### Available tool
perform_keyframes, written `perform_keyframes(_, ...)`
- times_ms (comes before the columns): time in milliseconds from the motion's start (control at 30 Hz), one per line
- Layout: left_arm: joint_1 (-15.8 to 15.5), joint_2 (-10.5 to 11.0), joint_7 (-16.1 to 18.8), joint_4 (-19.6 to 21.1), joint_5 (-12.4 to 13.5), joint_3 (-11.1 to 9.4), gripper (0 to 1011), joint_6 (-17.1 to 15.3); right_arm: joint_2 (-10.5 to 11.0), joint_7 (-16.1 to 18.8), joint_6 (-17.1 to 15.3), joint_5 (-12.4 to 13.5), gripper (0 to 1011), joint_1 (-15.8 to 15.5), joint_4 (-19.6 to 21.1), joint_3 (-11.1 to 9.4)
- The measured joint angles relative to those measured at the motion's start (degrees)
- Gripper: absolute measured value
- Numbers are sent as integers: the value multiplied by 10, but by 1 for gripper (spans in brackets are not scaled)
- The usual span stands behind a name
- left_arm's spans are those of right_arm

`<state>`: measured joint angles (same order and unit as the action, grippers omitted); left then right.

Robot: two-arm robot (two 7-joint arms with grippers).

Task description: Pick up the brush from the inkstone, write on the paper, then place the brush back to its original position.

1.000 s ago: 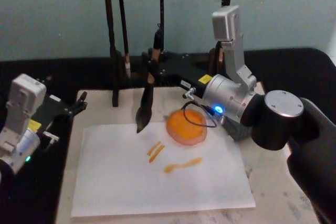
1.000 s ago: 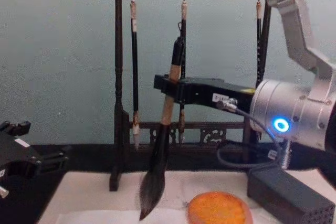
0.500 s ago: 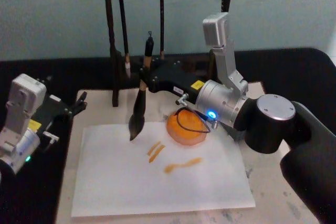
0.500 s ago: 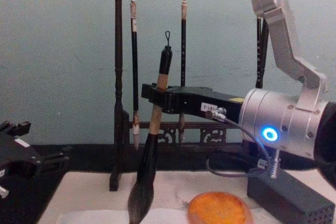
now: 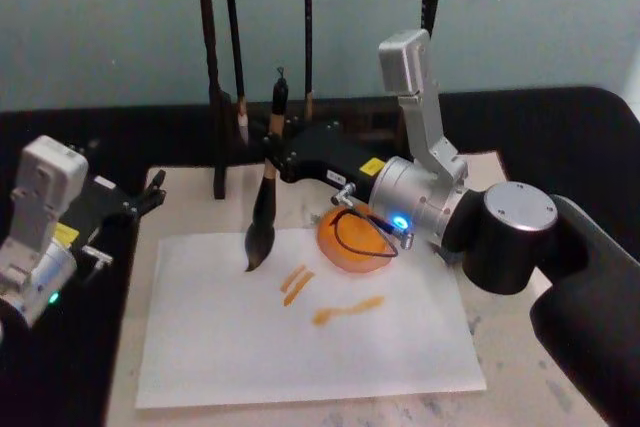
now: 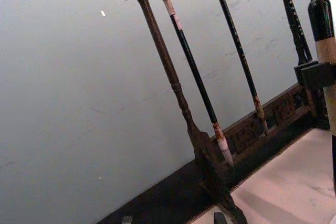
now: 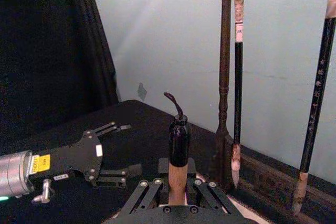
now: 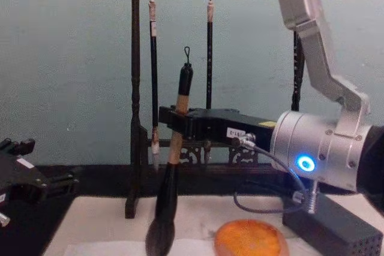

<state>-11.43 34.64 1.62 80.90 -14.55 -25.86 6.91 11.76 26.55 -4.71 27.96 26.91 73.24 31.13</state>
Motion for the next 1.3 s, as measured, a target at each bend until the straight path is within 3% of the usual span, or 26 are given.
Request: perform_keyframes(1300, 0, 0, 0, 0, 0, 0, 1001, 0, 21, -21, 1, -24, 178, -18, 21, -27)
